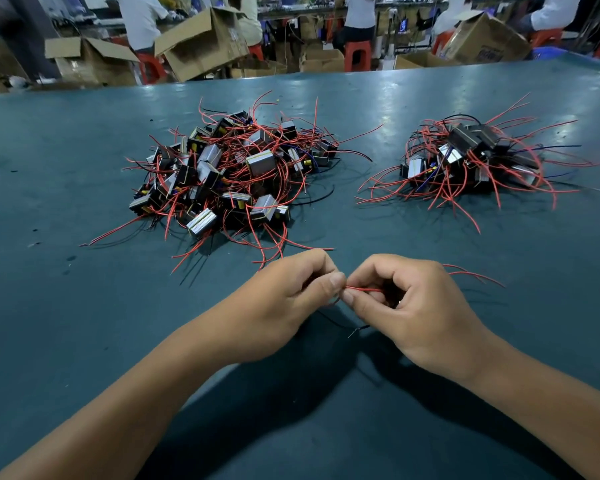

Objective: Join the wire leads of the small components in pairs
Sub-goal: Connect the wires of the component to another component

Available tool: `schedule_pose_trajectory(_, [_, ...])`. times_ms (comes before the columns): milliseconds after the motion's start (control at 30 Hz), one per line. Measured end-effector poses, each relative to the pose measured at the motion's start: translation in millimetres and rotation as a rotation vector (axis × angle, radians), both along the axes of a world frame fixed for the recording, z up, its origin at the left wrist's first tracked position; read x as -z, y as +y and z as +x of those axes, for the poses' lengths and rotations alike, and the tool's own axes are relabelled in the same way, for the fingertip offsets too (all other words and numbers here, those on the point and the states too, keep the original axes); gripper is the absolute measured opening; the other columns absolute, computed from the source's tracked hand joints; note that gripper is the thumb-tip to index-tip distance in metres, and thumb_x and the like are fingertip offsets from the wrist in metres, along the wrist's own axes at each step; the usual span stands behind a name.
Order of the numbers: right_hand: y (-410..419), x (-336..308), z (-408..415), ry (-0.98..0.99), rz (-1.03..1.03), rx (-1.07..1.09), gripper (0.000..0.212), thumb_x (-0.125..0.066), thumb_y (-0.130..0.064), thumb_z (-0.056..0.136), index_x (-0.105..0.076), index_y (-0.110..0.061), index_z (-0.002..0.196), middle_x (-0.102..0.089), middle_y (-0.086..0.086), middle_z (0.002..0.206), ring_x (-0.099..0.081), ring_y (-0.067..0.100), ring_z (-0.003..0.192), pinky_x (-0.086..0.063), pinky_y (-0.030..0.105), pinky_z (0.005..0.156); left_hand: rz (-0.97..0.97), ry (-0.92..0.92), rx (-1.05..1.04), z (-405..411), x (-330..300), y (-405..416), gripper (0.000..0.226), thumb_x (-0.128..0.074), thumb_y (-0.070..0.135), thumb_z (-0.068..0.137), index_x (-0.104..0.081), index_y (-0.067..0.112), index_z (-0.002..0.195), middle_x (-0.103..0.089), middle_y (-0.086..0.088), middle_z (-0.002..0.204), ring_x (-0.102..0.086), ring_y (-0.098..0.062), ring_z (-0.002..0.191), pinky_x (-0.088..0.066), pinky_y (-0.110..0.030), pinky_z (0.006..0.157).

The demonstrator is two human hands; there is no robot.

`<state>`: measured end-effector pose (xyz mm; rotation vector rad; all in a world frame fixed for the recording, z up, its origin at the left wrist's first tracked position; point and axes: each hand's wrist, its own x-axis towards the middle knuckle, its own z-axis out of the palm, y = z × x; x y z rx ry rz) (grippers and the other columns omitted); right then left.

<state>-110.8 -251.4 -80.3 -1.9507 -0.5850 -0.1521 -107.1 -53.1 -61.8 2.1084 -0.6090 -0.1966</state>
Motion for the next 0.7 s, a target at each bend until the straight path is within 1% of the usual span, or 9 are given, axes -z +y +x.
schedule_pose_trajectory(67, [-0.8, 2.1, 2.5, 0.067, 0.046, -0.005, 0.011, -0.073, -0.025, 0.083, -0.068, -0.021, 0.075, -0.045, -0.014, 0.055, -0.039, 0.003, 0.053, -0.034, 0.016, 0.051, -0.012, 0.031, 0.033, 2.6, 0.5, 5.4, 0.019, -0.054, 0.037, 0.101, -0.057, 0.021, 0.091, -0.049, 0.018, 0.068, -0.041, -0.005, 0.060, -0.036, -0.020, 0.056])
schedule_pose_trajectory(133, [-1.8, 3.3, 4.9, 0.093, 0.054, 0.008, 0.012, -0.075, -0.022, 0.084, -0.068, -0.022, 0.074, -0.047, -0.015, 0.055, -0.040, 0.003, 0.053, -0.034, 0.016, 0.052, 0.032, 0.034, 0.051, 4.2, 2.1, 8.5, 0.014, -0.060, 0.038, 0.099, -0.060, 0.025, 0.095, -0.053, 0.019, 0.067, -0.045, -0.007, 0.060, -0.037, -0.021, 0.056])
schedule_pose_trajectory(200, [-2.3, 3.4, 7.0, 0.109, 0.039, 0.015, 0.014, -0.075, -0.017, 0.086, -0.068, -0.021, 0.074, -0.048, -0.015, 0.055, -0.041, 0.002, 0.052, -0.034, 0.014, 0.052, 0.081, -0.011, 0.034, 5.4, 5.1, 8.5, 0.008, -0.063, 0.036, 0.097, -0.063, 0.028, 0.093, -0.054, 0.016, 0.064, -0.047, -0.008, 0.057, -0.038, -0.022, 0.053])
schedule_pose_trajectory(300, [-2.8, 1.2, 8.1, 0.144, 0.038, -0.011, 0.013, -0.073, -0.015, 0.087, -0.068, -0.020, 0.075, -0.049, -0.015, 0.056, -0.041, 0.000, 0.052, -0.034, 0.012, 0.052, 0.093, -0.041, 0.008, 6.7, 7.4, 8.1, 0.009, -0.064, 0.034, 0.097, -0.063, 0.029, 0.089, -0.050, 0.009, 0.057, -0.043, -0.009, 0.052, -0.035, -0.024, 0.050])
schedule_pose_trajectory(400, [-5.1, -0.4, 8.9, 0.161, 0.055, -0.008, 0.012, -0.072, -0.015, 0.088, -0.069, -0.019, 0.076, -0.053, -0.013, 0.057, -0.042, 0.001, 0.052, -0.035, 0.013, 0.052, 0.090, -0.051, -0.005, 8.2, 6.4, 11.9, 0.011, -0.063, 0.033, 0.097, -0.062, 0.027, 0.088, -0.049, 0.010, 0.057, -0.041, -0.008, 0.051, -0.035, -0.024, 0.051])
schedule_pose_trajectory(500, [-5.9, -0.6, 9.9, 0.131, 0.022, 0.016, 0.014, -0.071, -0.015, 0.089, -0.068, -0.019, 0.076, -0.055, -0.012, 0.057, -0.044, 0.002, 0.052, -0.036, 0.014, 0.052, 0.119, -0.094, 0.008, 9.2, 2.1, 15.2, 0.012, -0.062, 0.031, 0.098, -0.062, 0.025, 0.088, -0.055, 0.012, 0.065, -0.046, -0.006, 0.055, -0.038, -0.021, 0.054])
schedule_pose_trajectory(600, [-5.4, 0.2, 10.0, 0.128, 0.020, 0.019, 0.014, -0.071, -0.016, 0.088, -0.068, -0.019, 0.076, -0.056, -0.013, 0.057, -0.045, 0.001, 0.053, -0.036, 0.014, 0.053, 0.164, -0.170, 0.006, 9.9, -1.1, 15.7, 0.011, -0.063, 0.028, 0.098, -0.063, 0.023, 0.089, -0.059, 0.012, 0.077, -0.051, -0.010, 0.064, -0.040, -0.018, 0.059])
schedule_pose_trajectory(667, [-6.1, -0.3, 10.4, 0.137, 0.026, 0.016, 0.012, -0.071, -0.016, 0.089, -0.068, -0.020, 0.077, -0.058, -0.013, 0.058, -0.046, 0.001, 0.054, -0.037, 0.014, 0.054, 0.182, -0.195, -0.007, 10.2, -1.7, 15.6, 0.010, -0.063, 0.026, 0.098, -0.062, 0.023, 0.089, -0.059, 0.017, 0.079, -0.051, -0.009, 0.065, -0.036, -0.014, 0.059])
schedule_pose_trajectory(700, [-7.0, -0.8, 10.5, 0.145, 0.035, 0.013, 0.011, -0.070, -0.015, 0.089, -0.068, -0.020, 0.079, -0.059, -0.011, 0.060, -0.048, 0.003, 0.054, -0.039, 0.017, 0.054, 0.187, -0.201, -0.018, 9.9, -1.6, 15.8, 0.009, -0.063, 0.025, 0.098, -0.062, 0.023, 0.089, -0.058, 0.021, 0.079, -0.051, -0.006, 0.065, -0.035, -0.012, 0.058])
